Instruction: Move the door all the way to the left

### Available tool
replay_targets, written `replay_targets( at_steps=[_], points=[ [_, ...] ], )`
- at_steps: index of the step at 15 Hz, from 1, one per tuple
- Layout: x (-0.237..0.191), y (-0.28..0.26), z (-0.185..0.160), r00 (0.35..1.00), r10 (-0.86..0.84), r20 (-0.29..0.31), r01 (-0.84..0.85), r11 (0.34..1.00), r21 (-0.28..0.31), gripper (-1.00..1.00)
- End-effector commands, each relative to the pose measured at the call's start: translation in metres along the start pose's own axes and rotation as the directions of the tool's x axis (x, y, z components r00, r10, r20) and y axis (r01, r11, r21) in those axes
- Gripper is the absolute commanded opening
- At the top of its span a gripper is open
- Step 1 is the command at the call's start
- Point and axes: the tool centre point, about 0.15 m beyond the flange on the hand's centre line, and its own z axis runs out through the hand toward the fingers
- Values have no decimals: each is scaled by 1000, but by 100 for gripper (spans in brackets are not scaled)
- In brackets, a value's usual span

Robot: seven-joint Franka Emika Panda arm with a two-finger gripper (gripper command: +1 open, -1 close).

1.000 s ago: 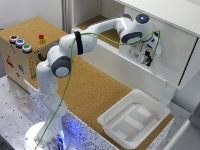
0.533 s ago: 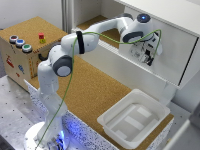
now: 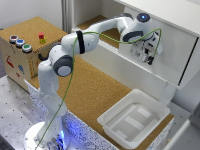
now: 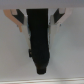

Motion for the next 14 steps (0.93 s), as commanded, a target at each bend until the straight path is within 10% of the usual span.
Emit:
replay_targets(
  at_steps=[1,14],
  points=[
    [17,-43,22,995,-67,70,61,995,81,-100],
    [6,-169,15,983,-165,78,160,985,66,-100]
  ],
)
